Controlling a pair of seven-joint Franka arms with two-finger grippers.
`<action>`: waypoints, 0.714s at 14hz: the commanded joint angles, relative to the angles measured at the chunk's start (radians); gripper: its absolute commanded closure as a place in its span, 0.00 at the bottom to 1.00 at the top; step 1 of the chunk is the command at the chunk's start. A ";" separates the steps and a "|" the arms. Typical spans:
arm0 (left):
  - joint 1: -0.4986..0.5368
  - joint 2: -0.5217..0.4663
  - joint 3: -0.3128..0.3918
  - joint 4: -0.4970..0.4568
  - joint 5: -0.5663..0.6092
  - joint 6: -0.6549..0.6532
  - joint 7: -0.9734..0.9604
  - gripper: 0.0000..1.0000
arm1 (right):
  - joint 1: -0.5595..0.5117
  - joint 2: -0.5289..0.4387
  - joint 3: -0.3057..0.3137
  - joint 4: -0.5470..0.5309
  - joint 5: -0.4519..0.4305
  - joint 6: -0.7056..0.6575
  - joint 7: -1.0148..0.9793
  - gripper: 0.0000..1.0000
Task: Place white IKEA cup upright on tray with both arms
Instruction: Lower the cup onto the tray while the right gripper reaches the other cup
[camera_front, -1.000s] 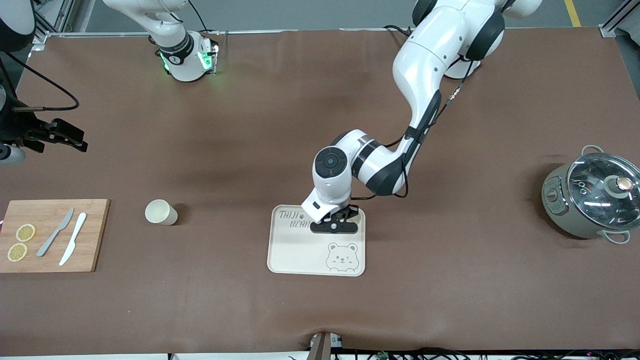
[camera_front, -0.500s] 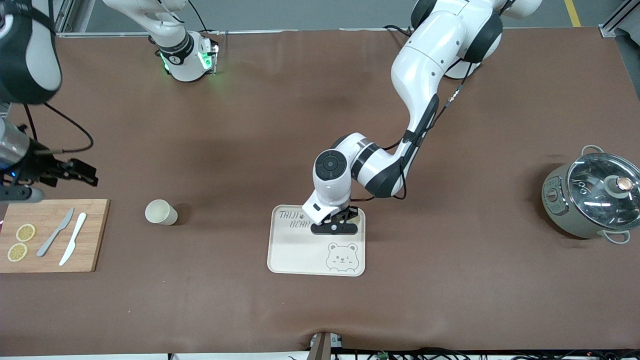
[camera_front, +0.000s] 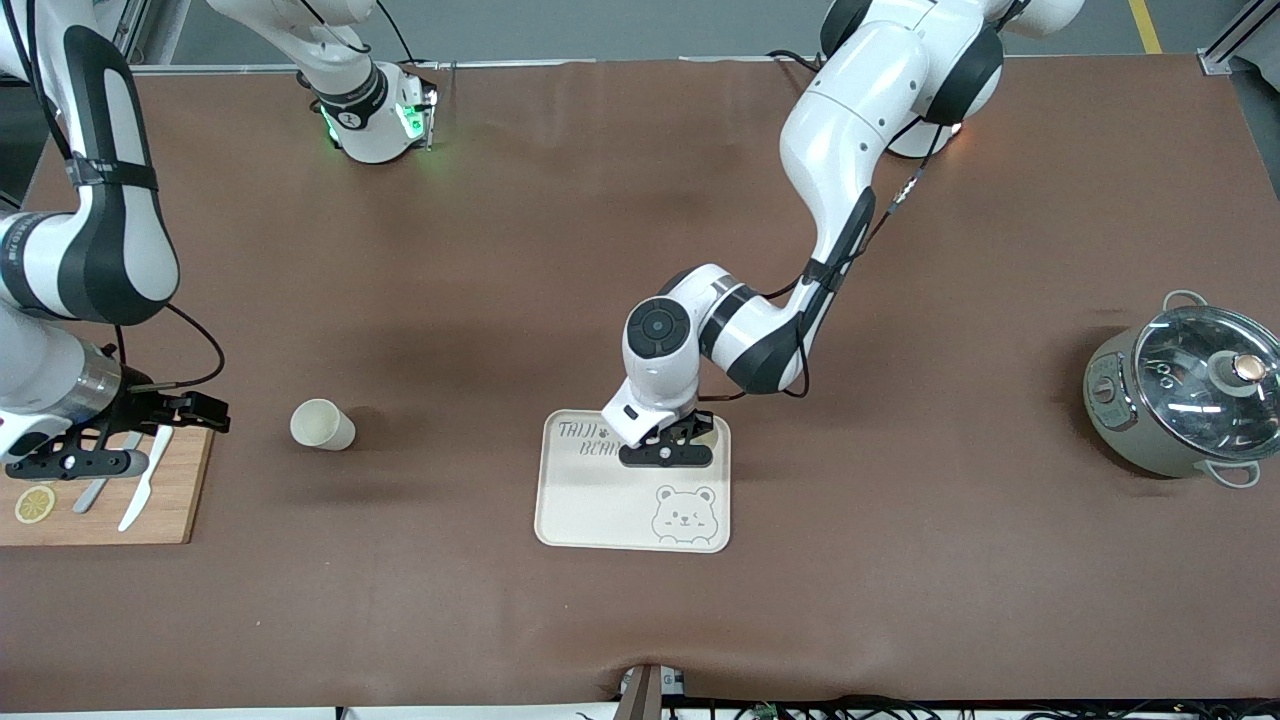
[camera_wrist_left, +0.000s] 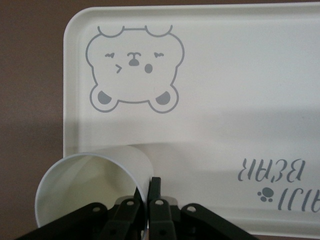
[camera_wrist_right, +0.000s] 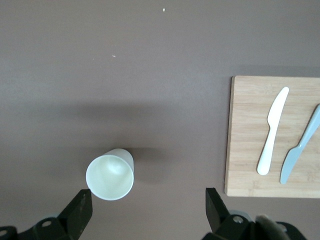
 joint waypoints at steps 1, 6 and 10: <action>-0.020 0.020 0.027 0.023 -0.008 0.014 -0.025 1.00 | -0.014 -0.019 0.015 -0.089 -0.010 0.108 -0.012 0.00; -0.020 0.027 0.037 0.023 -0.006 0.018 -0.021 0.90 | -0.013 -0.021 0.015 -0.159 -0.010 0.174 -0.012 0.00; -0.024 0.028 0.041 0.023 -0.006 0.023 -0.021 0.63 | -0.013 -0.016 0.016 -0.215 -0.010 0.250 -0.012 0.00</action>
